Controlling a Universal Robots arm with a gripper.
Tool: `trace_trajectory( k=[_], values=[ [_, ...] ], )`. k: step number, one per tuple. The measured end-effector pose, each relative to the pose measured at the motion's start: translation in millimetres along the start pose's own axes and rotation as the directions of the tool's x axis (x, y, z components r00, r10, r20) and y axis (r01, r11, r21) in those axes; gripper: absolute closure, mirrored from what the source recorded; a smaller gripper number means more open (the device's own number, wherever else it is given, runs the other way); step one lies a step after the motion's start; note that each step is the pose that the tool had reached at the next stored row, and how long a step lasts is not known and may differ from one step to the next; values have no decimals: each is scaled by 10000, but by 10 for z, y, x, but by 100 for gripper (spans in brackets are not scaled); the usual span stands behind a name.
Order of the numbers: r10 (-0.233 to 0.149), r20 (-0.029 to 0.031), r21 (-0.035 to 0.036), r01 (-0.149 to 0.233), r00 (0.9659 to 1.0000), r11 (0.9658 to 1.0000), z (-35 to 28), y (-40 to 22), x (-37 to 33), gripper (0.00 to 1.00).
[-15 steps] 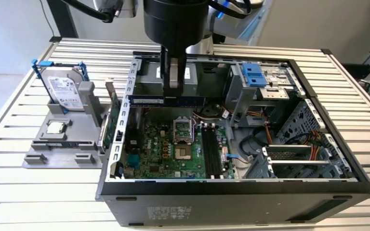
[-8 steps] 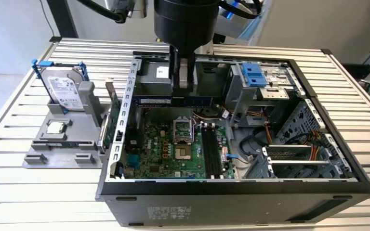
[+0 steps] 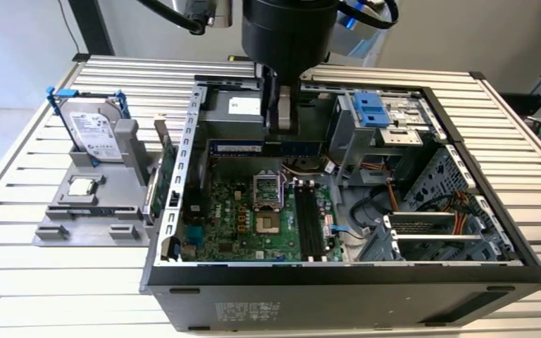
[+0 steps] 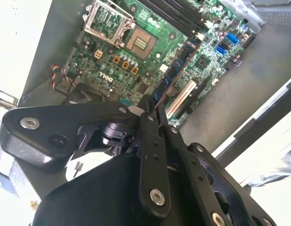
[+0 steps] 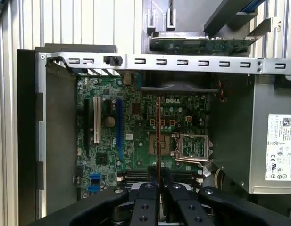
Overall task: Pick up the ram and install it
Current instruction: 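Pick up the ram and move it above insertion slot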
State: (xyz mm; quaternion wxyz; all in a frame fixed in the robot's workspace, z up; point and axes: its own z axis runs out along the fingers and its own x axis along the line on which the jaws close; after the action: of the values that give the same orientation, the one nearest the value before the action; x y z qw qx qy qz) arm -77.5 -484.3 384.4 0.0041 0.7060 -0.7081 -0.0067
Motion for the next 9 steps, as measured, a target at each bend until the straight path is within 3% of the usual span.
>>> trace_trajectory(
  k=[9],
  values=[
    [0,-1,0,0,10000,10000,-2,-156,0,100]
  ],
)
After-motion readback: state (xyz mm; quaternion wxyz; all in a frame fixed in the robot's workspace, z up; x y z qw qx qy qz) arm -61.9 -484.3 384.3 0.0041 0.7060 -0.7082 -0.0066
